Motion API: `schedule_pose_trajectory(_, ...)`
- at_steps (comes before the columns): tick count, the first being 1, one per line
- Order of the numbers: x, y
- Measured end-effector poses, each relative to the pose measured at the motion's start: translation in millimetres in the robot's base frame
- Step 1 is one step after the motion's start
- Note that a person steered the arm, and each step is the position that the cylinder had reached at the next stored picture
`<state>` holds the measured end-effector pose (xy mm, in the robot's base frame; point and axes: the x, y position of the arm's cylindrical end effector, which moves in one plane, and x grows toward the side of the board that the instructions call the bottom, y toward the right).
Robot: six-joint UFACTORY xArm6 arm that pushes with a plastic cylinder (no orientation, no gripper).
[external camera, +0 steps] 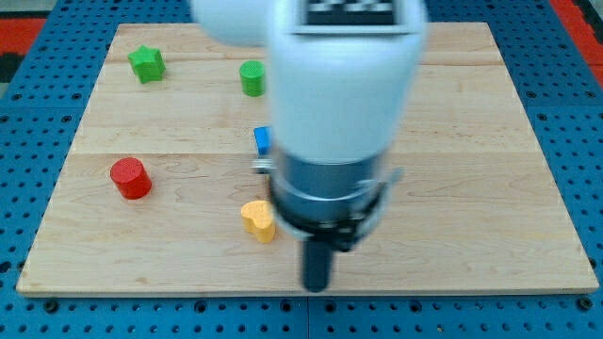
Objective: Move heart below the hexagon
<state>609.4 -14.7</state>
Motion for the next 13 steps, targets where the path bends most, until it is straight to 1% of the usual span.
schedule_pose_trajectory(1, -1, -69)
schedule_pose_trajectory(2, -21, -83)
schedule_pose_trajectory(3, -41, -73)
schedule_pose_trajectory(4, -42, -99)
schedule_pose_trajectory(6, -63, -71)
schedule_pose_trajectory(9, -63, -50)
schedule_pose_trajectory(10, -66, -97)
schedule_pose_trajectory(11, -97, -130)
schedule_pose_trajectory(12, -144, -120)
schedule_pose_trajectory(13, -167, -100)
